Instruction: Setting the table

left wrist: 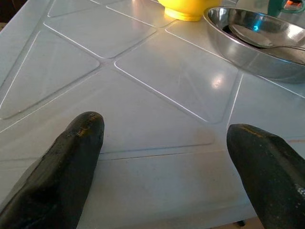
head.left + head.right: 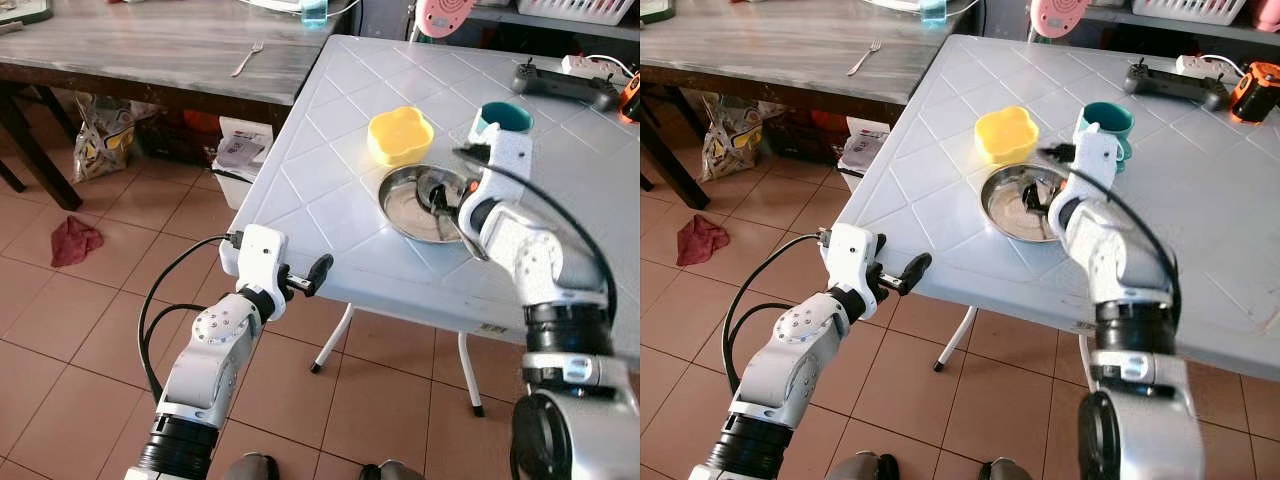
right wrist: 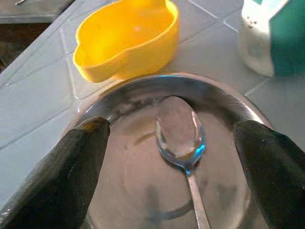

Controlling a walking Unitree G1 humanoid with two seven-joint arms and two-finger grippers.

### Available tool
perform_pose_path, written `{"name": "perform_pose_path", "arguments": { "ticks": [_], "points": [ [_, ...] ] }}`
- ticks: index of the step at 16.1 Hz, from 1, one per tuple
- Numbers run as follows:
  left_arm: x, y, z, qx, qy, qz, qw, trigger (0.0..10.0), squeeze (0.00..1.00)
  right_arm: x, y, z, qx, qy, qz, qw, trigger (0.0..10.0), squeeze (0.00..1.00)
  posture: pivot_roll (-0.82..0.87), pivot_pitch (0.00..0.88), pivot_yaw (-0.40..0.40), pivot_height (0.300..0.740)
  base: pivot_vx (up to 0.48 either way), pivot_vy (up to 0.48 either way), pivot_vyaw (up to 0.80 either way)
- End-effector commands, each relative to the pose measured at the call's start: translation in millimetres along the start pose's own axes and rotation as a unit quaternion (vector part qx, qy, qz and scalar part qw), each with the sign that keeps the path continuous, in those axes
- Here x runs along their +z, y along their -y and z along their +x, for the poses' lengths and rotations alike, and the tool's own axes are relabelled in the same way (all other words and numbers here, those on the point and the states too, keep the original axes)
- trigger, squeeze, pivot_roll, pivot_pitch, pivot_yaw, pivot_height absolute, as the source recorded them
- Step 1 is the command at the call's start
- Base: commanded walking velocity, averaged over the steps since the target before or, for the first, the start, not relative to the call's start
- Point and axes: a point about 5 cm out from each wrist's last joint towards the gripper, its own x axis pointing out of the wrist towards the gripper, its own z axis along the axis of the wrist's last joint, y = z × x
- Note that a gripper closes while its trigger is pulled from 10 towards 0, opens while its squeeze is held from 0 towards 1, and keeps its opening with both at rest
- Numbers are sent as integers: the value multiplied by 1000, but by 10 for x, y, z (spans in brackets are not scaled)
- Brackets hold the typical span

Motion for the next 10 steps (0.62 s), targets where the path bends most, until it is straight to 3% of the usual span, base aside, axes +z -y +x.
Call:
{"name": "perform_pose_path", "arguments": {
  "ticks": [1, 2, 4, 8, 10],
  "points": [
    [-132, 22, -24, -6, -34, -9, 999, 10000, 0, -14, -15, 17, 5, -19, -3, 1000, 10000, 98, 20, 181, -23, 714, 0, 0, 0],
    [-148, 28, -28, -12, -41, -11, 999, 10000, 0, -43, -40, 31, 10, -35, 6, 999, 10000, 0, 23, 180, -24, 714, 0, 0, 0],
    [-134, 20, -43, -21, -38, -10, 999, 10000, 0, -120, -79, 35, 19, -58, 3, 998, 10000, 0, 25, 180, -25, 714, 0, 0, 0],
    [55, 157, -93, -115, 19, -42, 992, 10000, 0, -192, -47, 40, 30, -76, 10, 997, 10000, 0, 35, 176, -27, 714, 0, 0, 0],
    [49, 162, -95, -116, 16, -39, 992, 10000, 0, -200, -49, 39, 31, -78, 10, 996, 10000, 0, 35, 176, -27, 714, 0, 0, 0]
  ]
}}
